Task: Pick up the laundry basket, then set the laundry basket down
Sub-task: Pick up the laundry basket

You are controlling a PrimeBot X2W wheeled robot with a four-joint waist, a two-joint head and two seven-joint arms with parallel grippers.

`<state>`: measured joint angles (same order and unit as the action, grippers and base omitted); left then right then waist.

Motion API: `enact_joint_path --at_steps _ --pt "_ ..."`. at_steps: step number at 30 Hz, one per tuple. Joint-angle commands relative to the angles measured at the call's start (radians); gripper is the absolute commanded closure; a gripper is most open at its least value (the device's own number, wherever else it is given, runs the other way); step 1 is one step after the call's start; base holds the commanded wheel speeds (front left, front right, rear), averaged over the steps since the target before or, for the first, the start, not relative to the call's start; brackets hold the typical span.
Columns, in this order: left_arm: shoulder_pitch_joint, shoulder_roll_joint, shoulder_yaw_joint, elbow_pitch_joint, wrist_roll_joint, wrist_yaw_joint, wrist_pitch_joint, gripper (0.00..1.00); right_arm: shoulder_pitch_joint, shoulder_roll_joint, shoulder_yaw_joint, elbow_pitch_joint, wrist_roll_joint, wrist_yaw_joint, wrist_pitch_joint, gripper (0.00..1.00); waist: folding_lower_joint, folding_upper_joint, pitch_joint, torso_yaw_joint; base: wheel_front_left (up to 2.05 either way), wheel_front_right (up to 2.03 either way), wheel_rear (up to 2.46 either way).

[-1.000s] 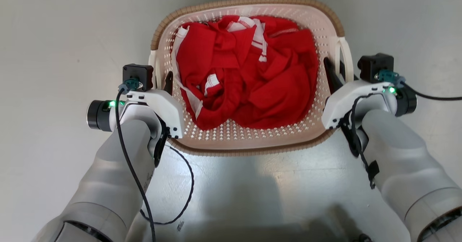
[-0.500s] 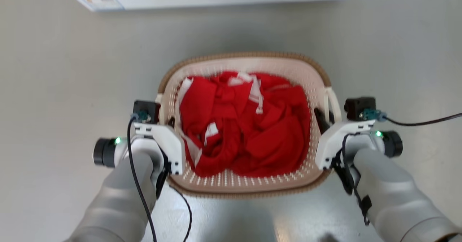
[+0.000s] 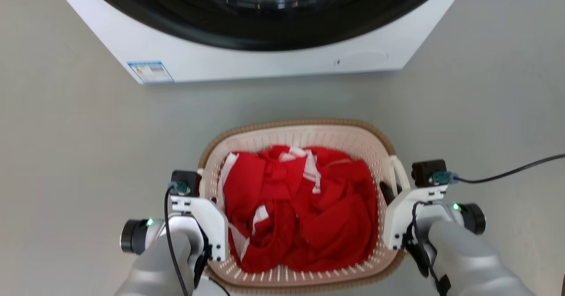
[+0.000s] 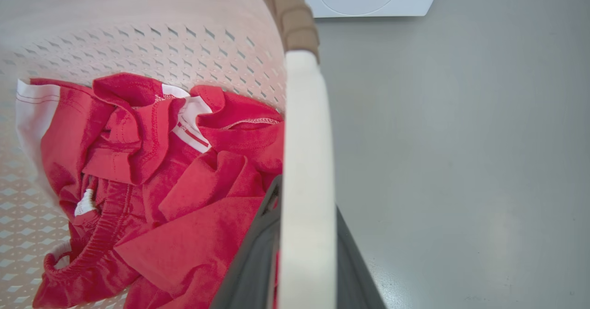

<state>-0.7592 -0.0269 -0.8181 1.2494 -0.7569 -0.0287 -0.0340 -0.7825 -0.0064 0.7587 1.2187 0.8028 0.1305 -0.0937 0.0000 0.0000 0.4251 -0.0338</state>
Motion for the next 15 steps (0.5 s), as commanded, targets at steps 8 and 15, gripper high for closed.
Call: enact_joint_path --at_steps 8,15 --pt "0.092 0.077 -0.024 0.021 -0.008 0.038 0.026 1.0 0.082 -0.044 0.053 0.009 0.038 0.0 0.023 1.0 0.0 0.0 -0.165 0.009 0.0 0.0 0.0" --pt "0.129 0.077 -0.037 0.016 -0.026 0.047 0.04 1.0 0.112 -0.044 0.078 0.006 0.061 0.0 0.035 1.0 0.0 0.0 -0.23 0.008 0.0 0.0 0.0"
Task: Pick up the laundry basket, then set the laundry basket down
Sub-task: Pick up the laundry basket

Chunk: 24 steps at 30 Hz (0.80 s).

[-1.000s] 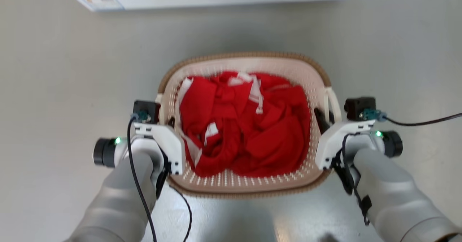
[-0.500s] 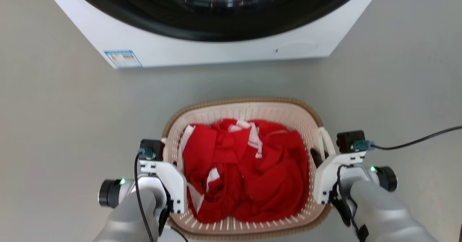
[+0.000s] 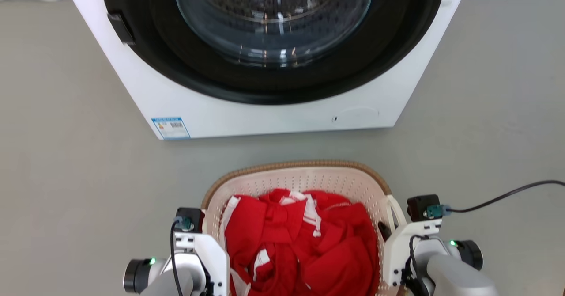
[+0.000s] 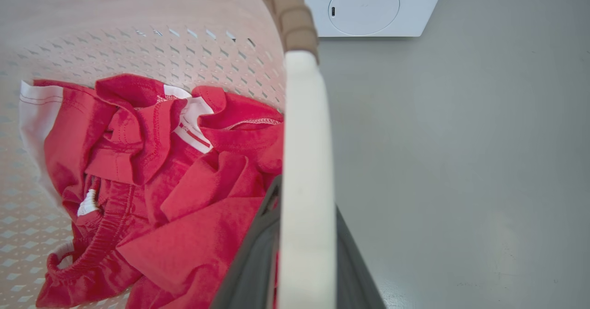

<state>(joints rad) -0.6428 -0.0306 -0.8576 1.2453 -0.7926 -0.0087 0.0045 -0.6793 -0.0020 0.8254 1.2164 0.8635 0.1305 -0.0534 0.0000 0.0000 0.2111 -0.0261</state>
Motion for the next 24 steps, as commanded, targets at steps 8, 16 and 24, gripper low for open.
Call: enact_joint_path --at_steps 8,16,24 --pt "0.057 0.081 -0.013 0.014 -0.015 0.038 0.019 1.0 0.043 -0.048 0.042 0.012 0.027 0.0 0.014 1.0 0.0 0.0 -0.082 -0.002 0.0 0.0 0.0" --pt "0.091 0.081 -0.032 0.017 -0.031 0.041 0.045 1.0 0.07 -0.048 0.07 0.012 0.053 0.0 0.041 1.0 0.0 0.0 -0.143 -0.005 0.0 0.0 0.0" --pt "0.112 0.081 -0.046 0.019 -0.046 0.045 0.072 1.0 0.089 -0.048 0.096 0.013 0.073 0.0 0.068 1.0 0.0 0.0 -0.176 -0.006 0.0 0.0 0.0"
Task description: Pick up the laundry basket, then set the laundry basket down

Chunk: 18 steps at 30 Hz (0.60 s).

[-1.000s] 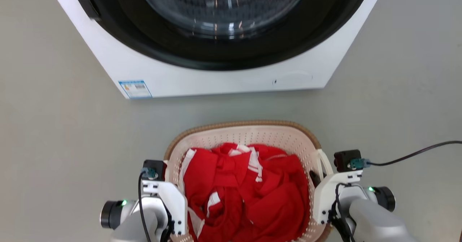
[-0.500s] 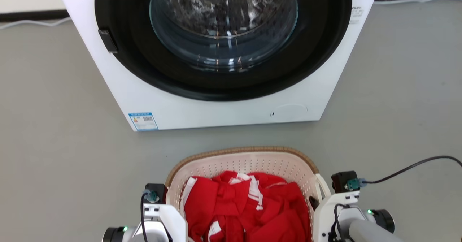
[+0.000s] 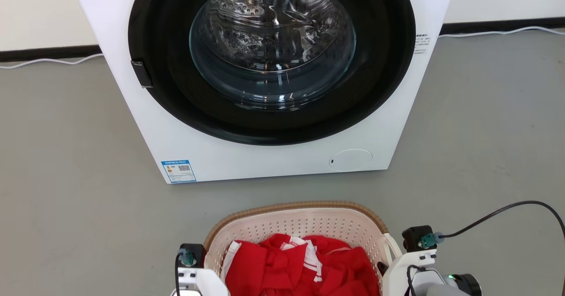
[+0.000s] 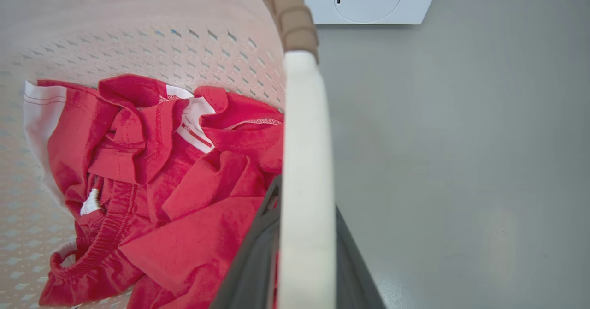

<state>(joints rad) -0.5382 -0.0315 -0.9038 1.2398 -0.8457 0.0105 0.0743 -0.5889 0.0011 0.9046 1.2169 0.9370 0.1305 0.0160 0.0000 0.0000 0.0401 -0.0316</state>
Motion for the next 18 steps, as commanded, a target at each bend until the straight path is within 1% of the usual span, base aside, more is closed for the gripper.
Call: enact_joint_path --at_steps 1,4,18 --pt "0.01 0.082 -0.002 0.026 0.005 0.025 0.008 1.0 0.001 -0.051 0.02 0.012 0.002 0.0 0.001 1.0 0.0 0.0 -0.007 -0.001 0.0 0.0 0.0" --pt "0.012 0.082 -0.01 0.028 0.001 0.019 0.027 1.0 0.007 -0.051 0.03 0.012 0.013 0.0 0.011 1.0 0.0 0.0 -0.008 -0.004 0.0 0.0 0.0" --pt "0.005 0.082 -0.027 0.038 -0.003 0.021 0.035 1.0 0.002 -0.051 0.055 0.018 0.041 0.0 0.011 1.0 0.0 0.0 -0.002 -0.007 0.0 0.0 0.0"
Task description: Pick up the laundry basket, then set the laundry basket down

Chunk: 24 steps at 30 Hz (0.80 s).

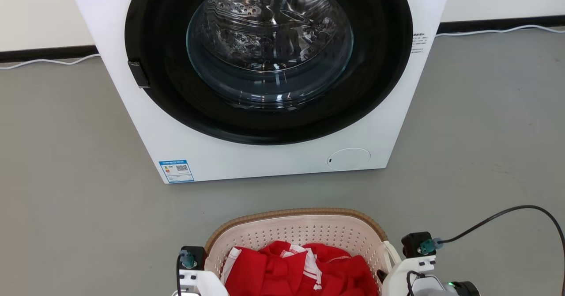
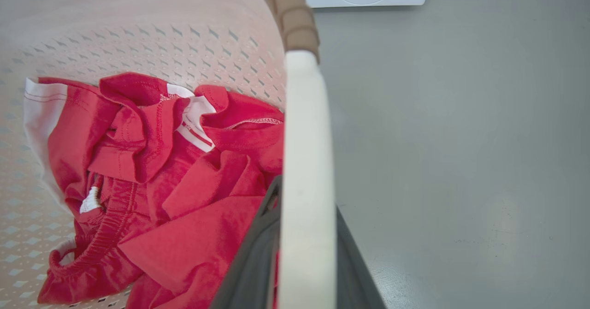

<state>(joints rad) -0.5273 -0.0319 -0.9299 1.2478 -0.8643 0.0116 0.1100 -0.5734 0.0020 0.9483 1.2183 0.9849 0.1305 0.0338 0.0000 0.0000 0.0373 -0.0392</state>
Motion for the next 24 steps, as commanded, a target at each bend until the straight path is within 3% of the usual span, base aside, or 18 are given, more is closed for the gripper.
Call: enact_joint_path --at_steps 1,13,24 --pt "-0.006 0.082 -0.001 0.03 0.015 0.019 -0.001 1.0 -0.015 -0.052 0.014 0.018 -0.005 0.0 -0.008 1.0 0.0 0.0 0.001 0.001 0.0 0.0 0.0" --pt "-0.024 0.082 -0.011 0.032 0.011 0.02 -0.022 1.0 -0.035 -0.052 0.031 0.022 0.014 0.0 -0.027 1.0 0.0 0.0 0.031 0.003 0.0 0.0 0.0" --pt "-0.077 0.082 -0.018 0.02 0.012 0.034 -0.077 1.0 -0.102 -0.052 0.03 0.036 0.017 0.0 -0.107 1.0 0.0 0.0 0.148 0.014 0.0 0.0 0.0"
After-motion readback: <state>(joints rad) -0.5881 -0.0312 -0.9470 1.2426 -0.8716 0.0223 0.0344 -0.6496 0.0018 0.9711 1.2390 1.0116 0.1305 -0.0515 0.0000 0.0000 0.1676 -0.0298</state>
